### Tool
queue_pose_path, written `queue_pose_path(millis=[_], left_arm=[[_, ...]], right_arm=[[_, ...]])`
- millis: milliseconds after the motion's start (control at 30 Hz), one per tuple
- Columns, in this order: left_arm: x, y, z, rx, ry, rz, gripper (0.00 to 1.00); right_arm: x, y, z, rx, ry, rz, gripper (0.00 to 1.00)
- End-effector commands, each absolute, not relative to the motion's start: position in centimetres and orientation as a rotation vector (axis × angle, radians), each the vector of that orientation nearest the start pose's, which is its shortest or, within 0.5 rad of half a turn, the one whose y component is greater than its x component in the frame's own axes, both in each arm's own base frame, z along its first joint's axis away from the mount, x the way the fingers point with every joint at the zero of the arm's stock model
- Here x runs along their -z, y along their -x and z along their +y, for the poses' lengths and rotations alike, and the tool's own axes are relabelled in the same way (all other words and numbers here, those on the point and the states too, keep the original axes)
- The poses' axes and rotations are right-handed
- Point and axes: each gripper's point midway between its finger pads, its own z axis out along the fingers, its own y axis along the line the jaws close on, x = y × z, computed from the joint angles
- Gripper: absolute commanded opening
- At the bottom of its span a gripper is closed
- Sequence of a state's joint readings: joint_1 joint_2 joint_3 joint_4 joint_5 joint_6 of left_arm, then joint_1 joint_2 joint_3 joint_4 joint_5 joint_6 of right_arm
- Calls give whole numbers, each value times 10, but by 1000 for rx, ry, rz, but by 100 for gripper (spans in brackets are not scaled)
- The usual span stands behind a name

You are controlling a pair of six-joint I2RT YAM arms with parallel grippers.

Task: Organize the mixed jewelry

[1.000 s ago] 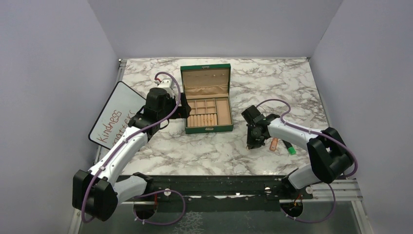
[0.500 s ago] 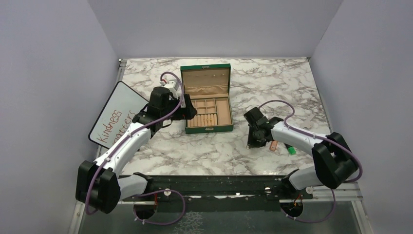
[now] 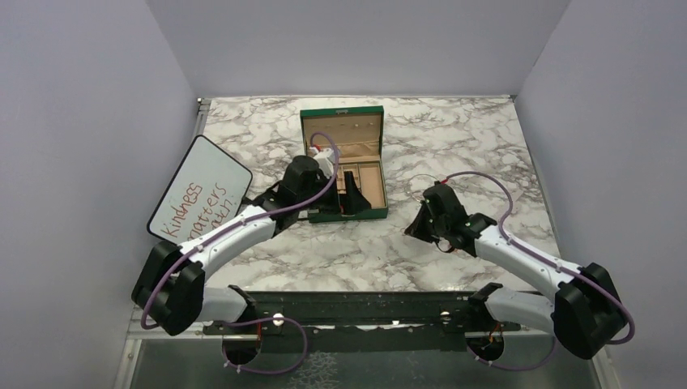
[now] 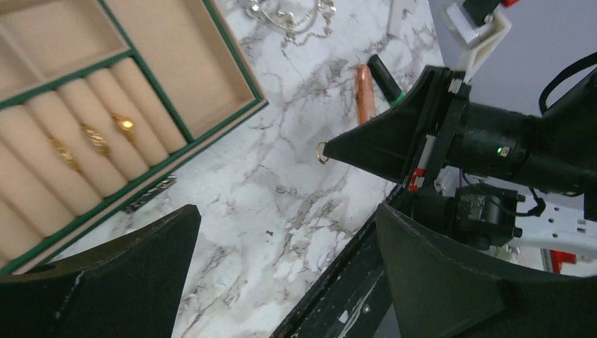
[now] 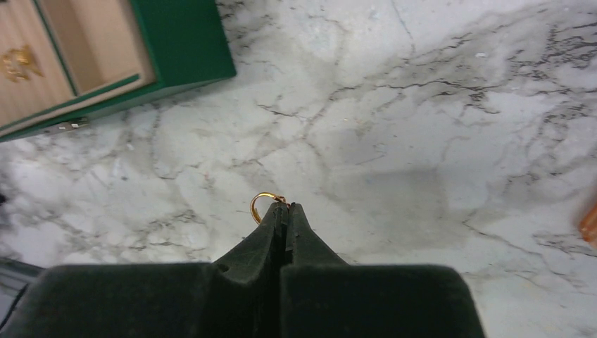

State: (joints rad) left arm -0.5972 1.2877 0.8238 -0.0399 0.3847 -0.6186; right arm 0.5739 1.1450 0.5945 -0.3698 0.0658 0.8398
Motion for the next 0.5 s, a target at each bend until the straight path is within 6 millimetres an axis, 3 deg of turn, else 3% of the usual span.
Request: queue_pose_path(millis=[0, 133, 233, 467], left_arm=[[-171, -248, -319, 1273, -180, 2200, 91], [-164, -230, -348, 1396, -223, 2201, 75], [-159, -223, -362, 1389, -256, 2212, 70], [-144, -215, -377, 1387, -238, 2228, 57]], right_arm=[[-96, -241, 192, -734, -437, 2378, 1], [-113, -242, 200, -833, -450, 2316, 1], [-118, -242, 201, -854, -455, 2303, 0], [-129, -237, 210, -955, -465, 2283, 1]])
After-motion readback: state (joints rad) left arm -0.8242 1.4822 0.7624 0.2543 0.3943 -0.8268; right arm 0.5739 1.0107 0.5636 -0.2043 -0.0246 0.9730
